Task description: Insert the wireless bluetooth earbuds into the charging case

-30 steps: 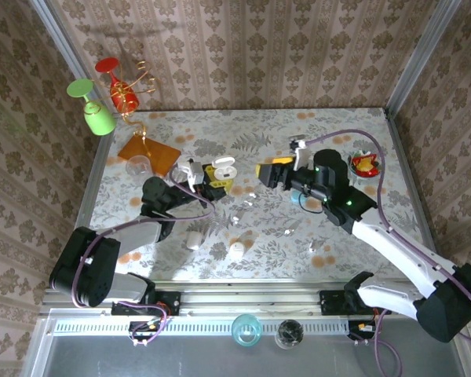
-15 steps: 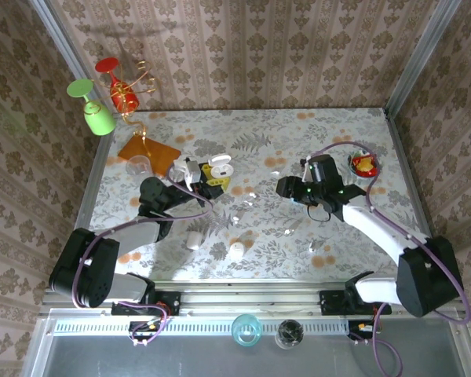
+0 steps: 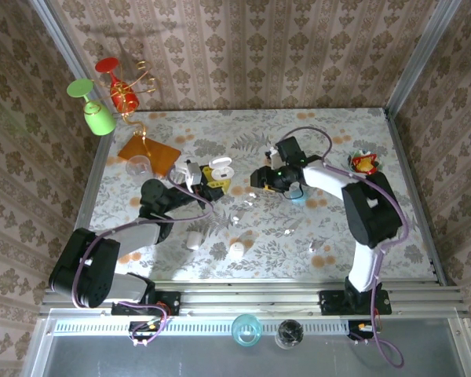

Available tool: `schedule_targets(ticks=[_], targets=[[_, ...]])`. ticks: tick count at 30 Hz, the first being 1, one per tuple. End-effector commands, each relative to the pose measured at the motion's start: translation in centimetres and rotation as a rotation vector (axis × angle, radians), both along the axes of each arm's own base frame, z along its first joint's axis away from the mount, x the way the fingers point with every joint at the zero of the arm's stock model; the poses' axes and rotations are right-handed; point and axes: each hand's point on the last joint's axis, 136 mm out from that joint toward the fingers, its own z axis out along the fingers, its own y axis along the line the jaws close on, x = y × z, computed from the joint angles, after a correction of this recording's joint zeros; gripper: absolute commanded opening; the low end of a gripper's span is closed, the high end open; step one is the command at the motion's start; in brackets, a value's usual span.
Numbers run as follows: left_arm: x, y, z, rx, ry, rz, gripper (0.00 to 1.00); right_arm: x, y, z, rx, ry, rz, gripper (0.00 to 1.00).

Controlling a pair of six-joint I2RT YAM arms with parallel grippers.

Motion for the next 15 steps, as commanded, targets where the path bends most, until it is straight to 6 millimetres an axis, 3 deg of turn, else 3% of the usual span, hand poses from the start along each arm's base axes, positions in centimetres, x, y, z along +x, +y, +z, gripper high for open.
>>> schedule_targets(ticks=[1,2,8,15], targets=[[-0.4,0.2,1.0,-0.029,-0.03,0.008,0.32,-0.6,1.5,-1.4,0.006,0.073,0.103,0.59],[-1.2,-0.6,0.9,-0.027,-0.03,-0.022,0.32,-0.2,1.9,-1.7,0.007,0.075,0.121,0.59],[-1.2,-1.3,0.8,-0.023,-0.03,-0.039,0.32,0.6,2.9,-3.5,0.011,0.113,0.187,0.59],[-1.2,-1.7,1.0,-0.026,-0.03,-0.048,0.32,-1.2,2.8,-4.7,0.037,0.172,0.253,0.55]])
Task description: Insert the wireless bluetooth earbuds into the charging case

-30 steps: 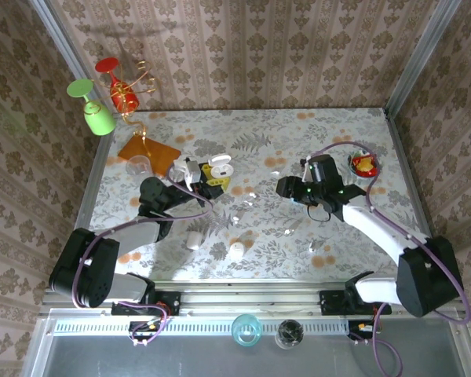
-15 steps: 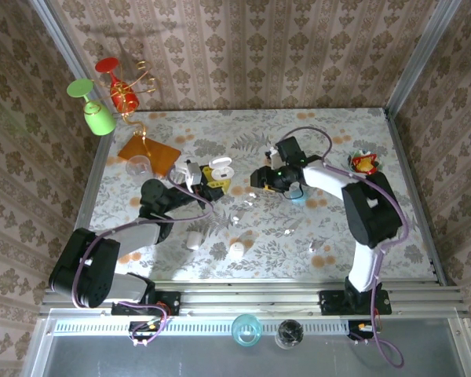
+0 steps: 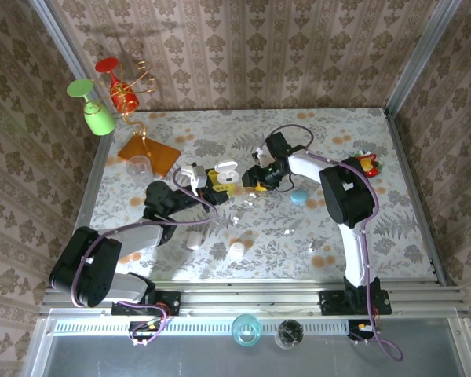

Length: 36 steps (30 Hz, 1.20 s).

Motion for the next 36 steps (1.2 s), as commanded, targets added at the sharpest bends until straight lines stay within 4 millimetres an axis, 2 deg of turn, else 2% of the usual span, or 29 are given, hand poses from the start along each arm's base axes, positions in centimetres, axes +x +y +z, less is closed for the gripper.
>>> schedule_targets(ticks=[1,12,24,31,36], targets=[[-0.1,-0.2,1.4,-0.029,-0.04,-0.009,0.32,-2.6,0.1,-1.1,0.008,0.081,0.077,0.55],[-0.2,-0.3,1.3,-0.03,-0.028,-0.016,0.32,-3.8,-0.5,-0.4,0.012,0.074,0.084,0.45],[-0.2,-0.4,1.3,-0.03,-0.026,-0.018,0.32,-4.3,-0.8,-1.7,-0.003,0.101,0.058,0.32],[-0.1,-0.4,1.1,-0.027,-0.021,-0.018,0.32,-4.3,-1.0,-2.7,-0.034,0.11,0.015,0.29],[0.0,-0.5,0.9,-0.023,-0.018,-0.018,0.32,-4.2,-1.3,-2.4,-0.058,0.083,-0.004,0.25]])
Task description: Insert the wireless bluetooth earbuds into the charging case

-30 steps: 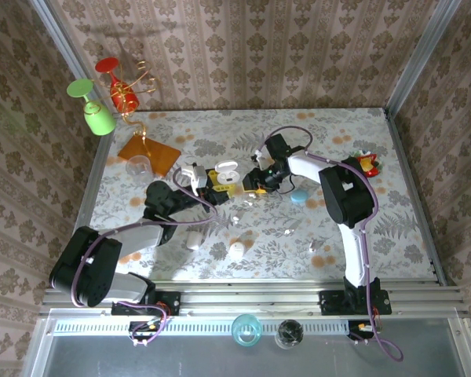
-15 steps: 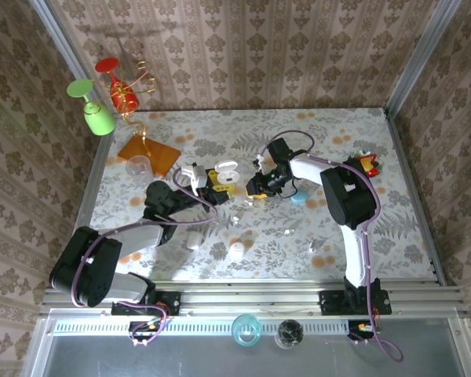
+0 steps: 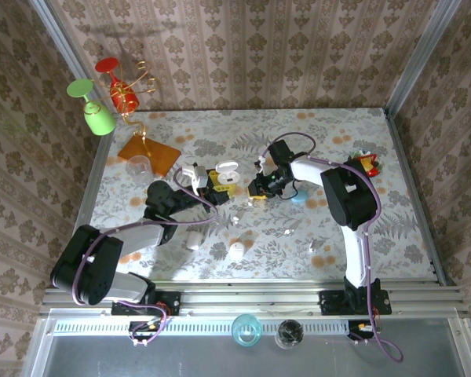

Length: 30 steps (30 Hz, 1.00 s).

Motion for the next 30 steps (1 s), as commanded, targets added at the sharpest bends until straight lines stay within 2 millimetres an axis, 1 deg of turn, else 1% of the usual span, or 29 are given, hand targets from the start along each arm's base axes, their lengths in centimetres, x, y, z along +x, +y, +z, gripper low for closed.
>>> schedule_targets(ticks=[1,7,10,12,15,17,20,23,26,30], targets=[[-0.1,-0.3,1.3,-0.029,-0.03,-0.016,0.32,-1.3,-0.6,-0.9,-0.068,0.027,-0.021,0.24],[0.1,-0.3,1.1,-0.027,-0.03,-0.007,0.32,-0.9,-0.8,0.9,-0.105,-0.055,-0.057,0.2],[0.2,-0.3,1.0,-0.024,-0.032,0.003,0.32,-0.5,-1.7,2.3,-0.154,-0.112,-0.104,0.19],[0.4,-0.2,0.8,-0.022,-0.035,0.014,0.32,-0.3,-2.8,3.2,-0.219,-0.161,-0.152,0.19],[0.7,0.1,0.6,-0.019,-0.032,0.032,0.32,0.0,-5.2,4.2,-0.343,-0.218,-0.25,0.21],[0.9,0.3,0.4,-0.016,-0.032,0.04,0.32,0.1,-6.9,4.6,-0.42,-0.245,-0.328,0.22],[1.2,0.4,0.3,-0.013,-0.031,0.047,0.32,-0.2,-8.8,5.3,-0.526,-0.291,-0.396,0.22],[1.5,0.5,-0.1,-0.004,-0.03,0.053,0.32,-0.5,-9.6,6.1,-0.619,-0.34,-0.407,0.21],[1.9,0.5,-1.0,0.013,-0.019,0.06,0.32,-1.0,-10.7,6.7,-0.72,-0.363,-0.423,0.2],[2.4,0.4,-2.0,0.028,-0.006,0.063,0.32,-1.4,-11.1,7.4,-0.773,-0.392,-0.432,0.19]])
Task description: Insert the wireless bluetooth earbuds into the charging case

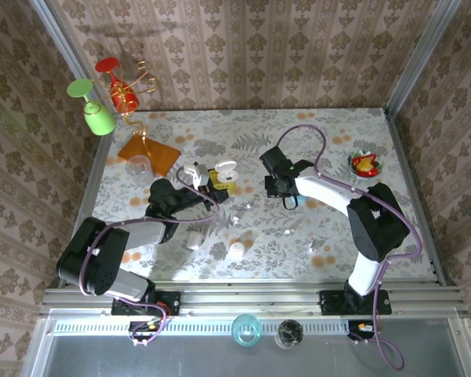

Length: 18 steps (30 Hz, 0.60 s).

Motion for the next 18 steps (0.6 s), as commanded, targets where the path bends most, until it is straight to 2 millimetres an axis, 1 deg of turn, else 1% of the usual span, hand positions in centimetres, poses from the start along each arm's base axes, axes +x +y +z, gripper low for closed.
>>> schedule_targets(ticks=[1,5,8,10,12,14,16,17,18], targets=[[0.4,0.0,0.4,-0.005,-0.053,0.007,0.32,-0.2,-2.3,2.1,-0.111,-0.052,-0.071,0.19],[0.6,-0.1,0.2,0.0,-0.051,0.007,0.32,-0.6,-2.0,2.8,-0.098,-0.06,-0.059,0.19],[0.7,-0.1,-0.1,0.005,-0.047,0.007,0.32,-0.9,-1.6,4.2,-0.07,-0.091,-0.033,0.19],[0.7,-0.2,-0.2,0.007,-0.045,0.0,0.32,-1.2,-0.9,5.3,-0.028,-0.112,0.007,0.19],[0.5,-0.3,-0.4,0.01,-0.041,-0.014,0.32,-1.5,0.6,6.9,0.063,-0.157,0.084,0.19],[0.2,-0.5,-0.4,0.011,-0.043,-0.032,0.32,-2.1,2.8,9.1,0.184,-0.229,0.205,0.19],[-0.1,-0.6,-0.4,0.014,-0.048,-0.053,0.33,-2.7,4.0,10.9,0.26,-0.287,0.294,0.18],[-0.3,-0.7,-0.4,0.016,-0.054,-0.065,0.33,-3.3,4.7,12.6,0.308,-0.334,0.354,0.18],[-0.5,-0.8,-0.4,0.017,-0.056,-0.075,0.32,-3.7,5.1,13.6,0.333,-0.364,0.389,0.18]])
